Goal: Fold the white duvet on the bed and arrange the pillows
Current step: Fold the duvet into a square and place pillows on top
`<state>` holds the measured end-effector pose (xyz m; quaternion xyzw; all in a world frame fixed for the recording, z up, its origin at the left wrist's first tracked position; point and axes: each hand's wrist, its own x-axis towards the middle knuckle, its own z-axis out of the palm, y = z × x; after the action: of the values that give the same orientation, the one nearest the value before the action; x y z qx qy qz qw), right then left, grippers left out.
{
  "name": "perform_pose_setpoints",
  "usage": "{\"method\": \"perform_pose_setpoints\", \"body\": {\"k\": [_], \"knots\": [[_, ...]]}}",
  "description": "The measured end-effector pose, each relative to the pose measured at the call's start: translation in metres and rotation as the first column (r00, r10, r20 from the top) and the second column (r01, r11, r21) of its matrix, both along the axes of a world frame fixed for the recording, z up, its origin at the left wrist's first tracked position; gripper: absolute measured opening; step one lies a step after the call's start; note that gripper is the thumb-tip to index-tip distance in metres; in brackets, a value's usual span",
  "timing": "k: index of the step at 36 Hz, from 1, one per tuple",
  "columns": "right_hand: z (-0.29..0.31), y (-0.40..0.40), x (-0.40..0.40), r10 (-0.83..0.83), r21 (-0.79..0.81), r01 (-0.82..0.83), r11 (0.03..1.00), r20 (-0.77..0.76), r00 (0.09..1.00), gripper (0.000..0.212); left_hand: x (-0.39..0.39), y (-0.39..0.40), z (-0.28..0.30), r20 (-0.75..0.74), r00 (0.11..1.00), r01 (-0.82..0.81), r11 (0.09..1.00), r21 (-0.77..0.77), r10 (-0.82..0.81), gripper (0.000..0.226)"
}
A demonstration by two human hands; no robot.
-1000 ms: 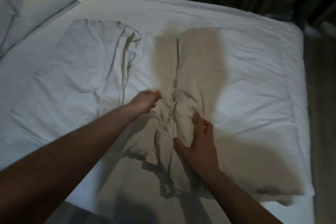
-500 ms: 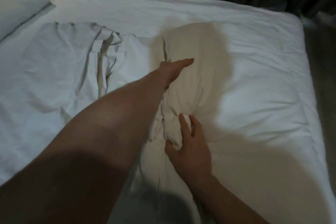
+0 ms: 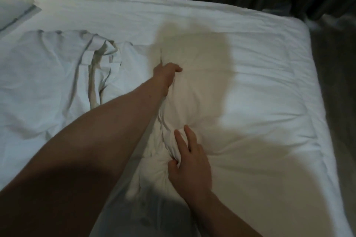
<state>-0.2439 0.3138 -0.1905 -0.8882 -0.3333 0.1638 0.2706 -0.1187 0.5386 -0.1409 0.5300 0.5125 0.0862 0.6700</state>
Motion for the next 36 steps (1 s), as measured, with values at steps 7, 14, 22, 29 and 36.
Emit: {"method": "perform_pose_setpoints", "body": {"k": [7, 14, 22, 29, 36], "knots": [[0.027, 0.002, 0.023, 0.015, 0.071, -0.010, 0.997, -0.064, 0.998, 0.072, 0.011, 0.036, 0.002, -0.168, 0.977, 0.160, 0.969, 0.187, -0.129, 0.051], [0.025, -0.004, 0.060, 0.008, -0.092, 0.008, 0.996, 0.165, 0.986, 0.071, 0.019, 0.063, -0.003, -0.383, 0.896, 0.381, 0.833, 0.402, -0.224, 0.037], [-0.036, -0.013, 0.052, 0.109, -0.287, -0.065, 0.956, 0.142, 0.984, 0.072, -0.005, 0.025, -0.040, -0.375, 0.925, 0.277, 0.774, 0.569, -0.055, 0.056], [-0.044, -0.014, 0.055, 0.122, -0.283, -0.069, 0.957, 0.175, 0.977, 0.069, -0.146, -0.090, -0.024, -0.291, 0.934, 0.336, 0.780, 0.527, -0.206, 0.087], [-0.045, -0.010, 0.054, 0.137, -0.348, -0.061, 0.936, 0.200, 0.970, 0.071, -0.247, -0.147, -0.007, -0.561, 0.698, 0.639, 0.741, 0.208, -0.445, 0.143]]}}
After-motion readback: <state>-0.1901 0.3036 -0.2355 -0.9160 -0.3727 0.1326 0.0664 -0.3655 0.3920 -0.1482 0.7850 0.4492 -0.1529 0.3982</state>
